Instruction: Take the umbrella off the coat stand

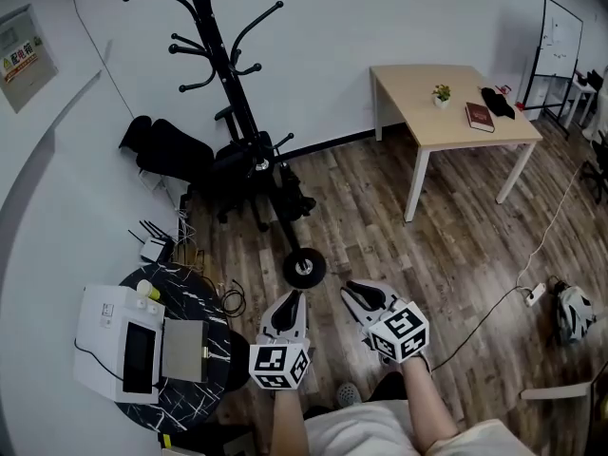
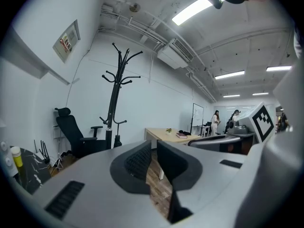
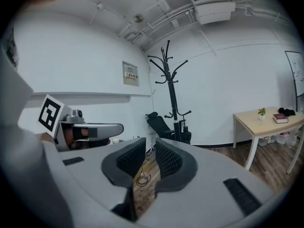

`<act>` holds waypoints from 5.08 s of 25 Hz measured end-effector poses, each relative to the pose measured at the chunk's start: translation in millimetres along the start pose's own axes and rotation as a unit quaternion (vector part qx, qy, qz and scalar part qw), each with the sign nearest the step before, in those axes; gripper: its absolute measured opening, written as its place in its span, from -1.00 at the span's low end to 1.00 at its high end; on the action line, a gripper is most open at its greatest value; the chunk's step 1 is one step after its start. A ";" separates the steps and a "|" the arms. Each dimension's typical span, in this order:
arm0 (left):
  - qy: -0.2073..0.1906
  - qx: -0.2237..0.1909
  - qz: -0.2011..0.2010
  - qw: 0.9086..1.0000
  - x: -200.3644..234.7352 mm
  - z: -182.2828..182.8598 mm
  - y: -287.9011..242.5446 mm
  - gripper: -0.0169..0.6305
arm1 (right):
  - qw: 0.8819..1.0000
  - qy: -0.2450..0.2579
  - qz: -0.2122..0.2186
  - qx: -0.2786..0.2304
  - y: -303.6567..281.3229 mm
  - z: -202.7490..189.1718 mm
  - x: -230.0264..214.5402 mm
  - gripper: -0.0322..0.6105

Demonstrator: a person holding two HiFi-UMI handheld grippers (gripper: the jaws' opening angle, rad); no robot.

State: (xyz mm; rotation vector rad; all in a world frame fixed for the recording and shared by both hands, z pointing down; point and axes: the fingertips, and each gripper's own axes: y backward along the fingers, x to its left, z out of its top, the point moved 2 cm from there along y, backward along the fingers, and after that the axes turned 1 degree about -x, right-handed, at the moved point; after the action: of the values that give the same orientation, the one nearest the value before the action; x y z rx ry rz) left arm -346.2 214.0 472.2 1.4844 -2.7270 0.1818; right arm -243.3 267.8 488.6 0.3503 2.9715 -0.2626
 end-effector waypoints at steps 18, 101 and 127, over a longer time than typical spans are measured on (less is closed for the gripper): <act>0.014 0.011 0.012 1.000 26.9 8.7 -130.0 -0.37 | 0.998 -0.057 -0.027 -0.002 -38.6 12.6 -130.6 -0.22; 0.063 0.059 0.217 0.972 281.4 -10.9 -468.8 -0.39 | 0.962 0.102 0.201 0.152 -450.8 43.1 -353.5 -0.17; 0.036 0.070 0.283 0.956 307.1 -11.3 -496.2 -0.76 | 0.952 0.107 0.229 0.175 -485.0 42.5 -380.2 -0.17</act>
State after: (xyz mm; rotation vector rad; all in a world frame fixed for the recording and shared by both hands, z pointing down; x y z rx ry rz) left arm -97.4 -307.9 552.4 0.6502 -3.0483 0.4374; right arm 10.7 -287.5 582.3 1.1539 2.9189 -0.7337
